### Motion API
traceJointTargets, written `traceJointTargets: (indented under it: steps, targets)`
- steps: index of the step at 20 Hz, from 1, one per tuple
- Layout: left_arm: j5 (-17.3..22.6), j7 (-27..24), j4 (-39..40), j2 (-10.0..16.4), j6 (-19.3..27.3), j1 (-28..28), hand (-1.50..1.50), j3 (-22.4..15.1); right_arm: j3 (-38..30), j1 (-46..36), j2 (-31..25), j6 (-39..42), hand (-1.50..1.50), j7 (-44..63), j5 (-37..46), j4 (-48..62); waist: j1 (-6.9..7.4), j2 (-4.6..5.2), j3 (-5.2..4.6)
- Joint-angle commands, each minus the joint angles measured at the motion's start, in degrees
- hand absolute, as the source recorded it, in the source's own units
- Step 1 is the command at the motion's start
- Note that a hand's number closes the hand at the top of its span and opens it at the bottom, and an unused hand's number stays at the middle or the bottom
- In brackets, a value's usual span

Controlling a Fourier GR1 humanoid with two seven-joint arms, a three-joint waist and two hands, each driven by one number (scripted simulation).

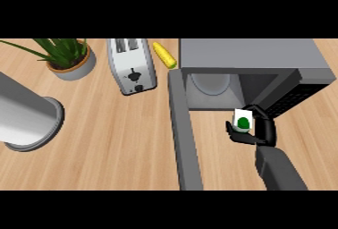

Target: Pick up the milk, place it into the microwave and close the microwave

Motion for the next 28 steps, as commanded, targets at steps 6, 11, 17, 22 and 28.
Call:
traceJointTargets:
  steps: [6, 11, 17, 22, 28]
  targets:
    - [-2.8, 0.8, -5.4, 0.6, 0.5, 4.1, -1.50, -4.7, 6.1, 13.2, 1.6, 0.6, 1.50, 8.0, -0.1, -22.9, -0.62, -0.32, -0.06]
    - [1.1, 4.5, -4.6, 1.0, 1.7, 0.2, -1.50, -0.5, 11.3, 23.0, 1.6, 4.8, 1.50, 19.2, -0.5, -42.5, -1.23, -0.31, -0.10]
    - [-0.5, 0.7, -4.0, 0.1, 1.6, 4.1, -1.50, -2.7, 14.3, 30.7, 5.1, 14.4, 1.50, 26.7, -9.8, -56.3, -1.13, -0.33, -0.08]
    - [4.6, -1.6, 2.6, 2.0, -2.1, 0.0, -1.50, 3.1, 22.8, 28.6, 5.2, 4.4, 1.50, 31.3, -13.3, -60.0, -0.24, -0.06, -0.04]
    - [1.1, -2.9, -2.1, 1.3, -1.4, 7.0, -1.50, -1.7, 24.2, 25.2, 5.2, -3.0, 1.50, 33.8, -4.5, -60.1, 0.18, -0.05, -0.02]
